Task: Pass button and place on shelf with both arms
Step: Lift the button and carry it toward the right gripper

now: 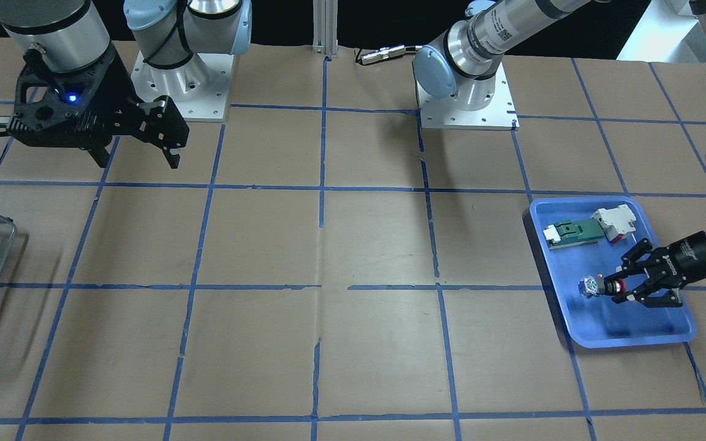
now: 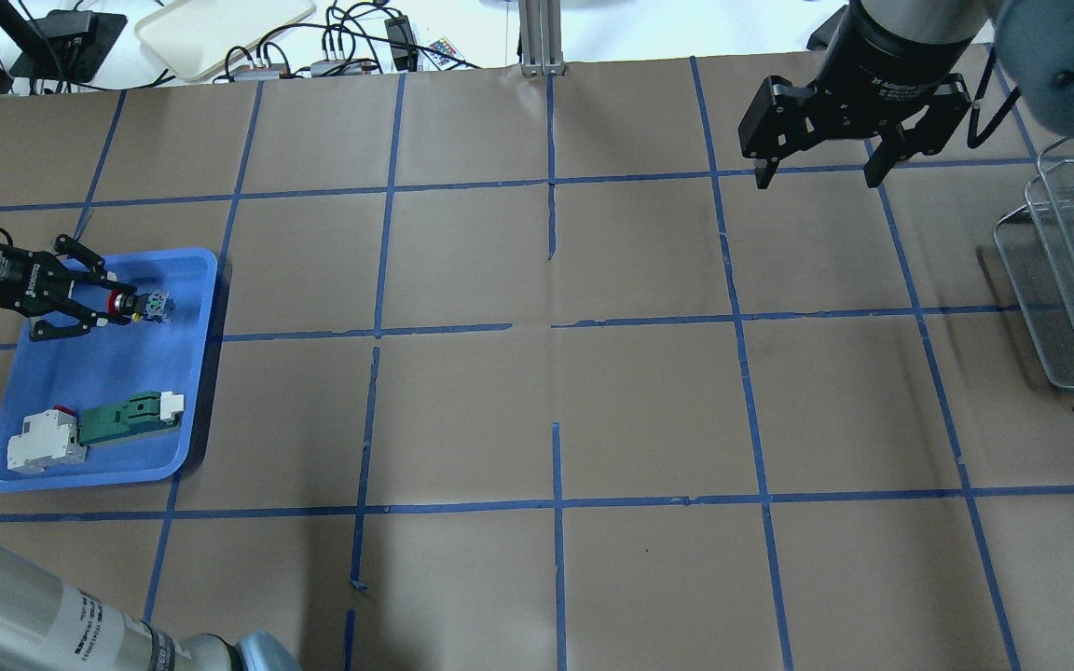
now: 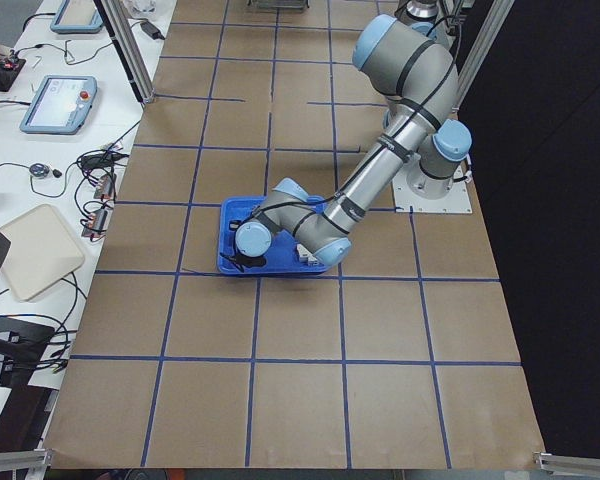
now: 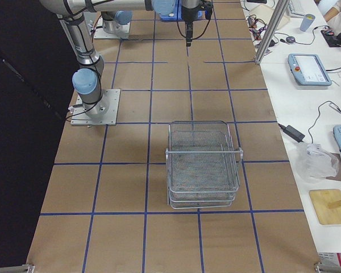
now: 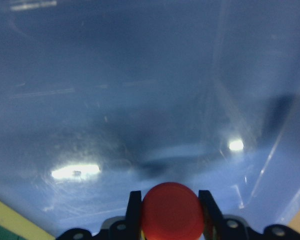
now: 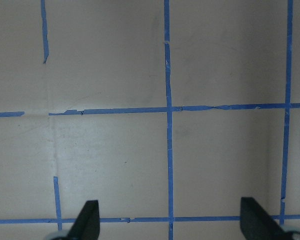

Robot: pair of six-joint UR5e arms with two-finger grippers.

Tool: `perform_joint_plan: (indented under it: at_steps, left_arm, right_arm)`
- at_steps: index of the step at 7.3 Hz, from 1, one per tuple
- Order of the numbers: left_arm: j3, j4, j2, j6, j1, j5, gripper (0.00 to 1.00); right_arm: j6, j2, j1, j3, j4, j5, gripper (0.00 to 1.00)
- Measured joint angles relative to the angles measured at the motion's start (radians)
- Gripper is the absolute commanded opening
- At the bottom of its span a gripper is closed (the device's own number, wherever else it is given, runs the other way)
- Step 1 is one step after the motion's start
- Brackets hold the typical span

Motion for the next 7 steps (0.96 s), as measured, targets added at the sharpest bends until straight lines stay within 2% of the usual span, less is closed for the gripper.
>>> perform_joint_plan:
  at_steps: [2, 4, 7]
  left_arm:
    - [0.007, -0.048, 0.085, -0.091, -0.093, -0.049, 0.00]
    - [-0.001, -0.059, 0.168, -0.266, -0.234, -0.104, 0.00]
    - [-0.009, -0.045, 0.266, -0.597, -0.471, -0.185, 0.00]
  right_arm:
    - [-0.008, -0.001, 0.000, 0.000, 0.001, 0.002, 1.00]
    - [-0.028, -0.001, -0.001, 0.000, 0.003, 0.015, 1.00]
    - [-0.235, 0.000, -0.008, -0.001, 0.002, 0.018, 1.00]
